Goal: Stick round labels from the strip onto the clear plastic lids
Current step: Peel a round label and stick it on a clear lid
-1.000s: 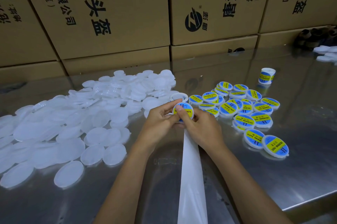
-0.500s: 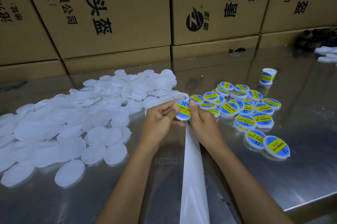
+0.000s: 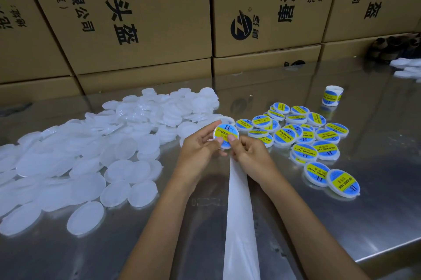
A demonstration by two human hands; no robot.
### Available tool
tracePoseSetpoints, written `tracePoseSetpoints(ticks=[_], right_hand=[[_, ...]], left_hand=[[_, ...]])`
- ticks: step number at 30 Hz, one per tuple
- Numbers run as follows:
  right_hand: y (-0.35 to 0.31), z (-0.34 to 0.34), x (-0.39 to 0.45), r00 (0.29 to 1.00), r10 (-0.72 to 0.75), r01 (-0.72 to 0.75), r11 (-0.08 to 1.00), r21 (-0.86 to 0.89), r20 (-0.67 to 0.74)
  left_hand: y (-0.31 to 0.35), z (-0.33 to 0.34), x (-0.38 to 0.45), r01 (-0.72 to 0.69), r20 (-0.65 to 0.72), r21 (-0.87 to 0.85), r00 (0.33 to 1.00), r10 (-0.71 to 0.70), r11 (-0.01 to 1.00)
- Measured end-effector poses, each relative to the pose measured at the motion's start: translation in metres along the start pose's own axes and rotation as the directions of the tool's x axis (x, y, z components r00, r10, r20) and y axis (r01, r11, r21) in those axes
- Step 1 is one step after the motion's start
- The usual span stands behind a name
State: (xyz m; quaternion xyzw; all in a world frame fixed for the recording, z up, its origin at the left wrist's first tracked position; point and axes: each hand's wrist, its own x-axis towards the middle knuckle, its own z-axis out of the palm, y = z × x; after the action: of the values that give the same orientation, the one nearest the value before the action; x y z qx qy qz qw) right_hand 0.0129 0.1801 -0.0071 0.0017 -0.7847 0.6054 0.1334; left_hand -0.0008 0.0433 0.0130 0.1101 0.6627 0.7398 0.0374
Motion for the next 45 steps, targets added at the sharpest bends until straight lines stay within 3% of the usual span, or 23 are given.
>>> tracePoseSetpoints(ticks=[2,5,8,12,17,26,30,33,35,38,40,45], right_hand=[[0.002,-0.001,0.002,0.999,0.032,-0.031,0.999,0.032,-0.017],[0.006,-0.003,0.008,0.991,0.113,-0.108,0.991,0.074,-0.073],[0.01,-0.014,0.014,0.943,0.287,-0.242,0.939,0.244,-0.169],[0.011,-0.036,0.025,0.883,0.424,-0.311,0.85,0.425,-0.202],[0.009,-0.054,0.047,0.812,0.55,-0.432,0.792,0.431,-0.198],[0.016,-0.062,0.067,0.772,0.573,-0.447,0.797,0.407,-0.275],[0.023,-0.055,0.061,0.807,0.469,-0.386,0.879,0.281,-0.36],[0.029,-0.041,0.049,0.855,0.244,-0.284,0.959,-0.021,-0.457],[0.03,-0.035,0.042,0.871,0.113,-0.199,0.971,-0.131,-0.479],[0.029,-0.032,0.037,0.877,0.027,-0.126,0.977,-0.175,-0.48],[0.028,-0.028,0.033,0.895,-0.027,-0.085,0.969,-0.23,-0.446],[0.025,-0.013,0.02,0.928,-0.353,0.277,0.869,-0.41,-0.121]], left_hand=[[-0.002,0.003,-0.001,-0.016,0.071,0.013,0.997,0.015,1.0],[-0.005,0.005,0.0,-0.023,0.068,0.014,0.997,0.022,1.0],[-0.007,0.001,0.003,-0.023,-0.064,0.046,0.998,0.026,0.999],[-0.017,-0.006,0.01,-0.041,-0.226,0.299,0.967,0.113,0.953],[-0.025,-0.01,0.014,-0.045,-0.267,0.452,0.946,0.183,0.891],[-0.029,-0.023,0.017,0.024,-0.345,0.573,0.914,0.214,0.819],[-0.032,-0.022,0.02,0.112,-0.313,0.705,0.935,0.165,0.7],[-0.034,-0.021,0.019,0.146,-0.286,0.786,0.947,0.145,0.6],[-0.034,-0.021,0.019,0.157,-0.279,0.798,0.952,0.125,0.581],[-0.032,-0.023,0.02,0.158,-0.284,0.761,0.953,0.103,0.629],[-0.03,-0.025,0.021,0.147,-0.302,0.686,0.949,0.095,0.712],[-0.024,-0.026,0.021,0.139,-0.377,0.456,0.925,0.049,0.879]])
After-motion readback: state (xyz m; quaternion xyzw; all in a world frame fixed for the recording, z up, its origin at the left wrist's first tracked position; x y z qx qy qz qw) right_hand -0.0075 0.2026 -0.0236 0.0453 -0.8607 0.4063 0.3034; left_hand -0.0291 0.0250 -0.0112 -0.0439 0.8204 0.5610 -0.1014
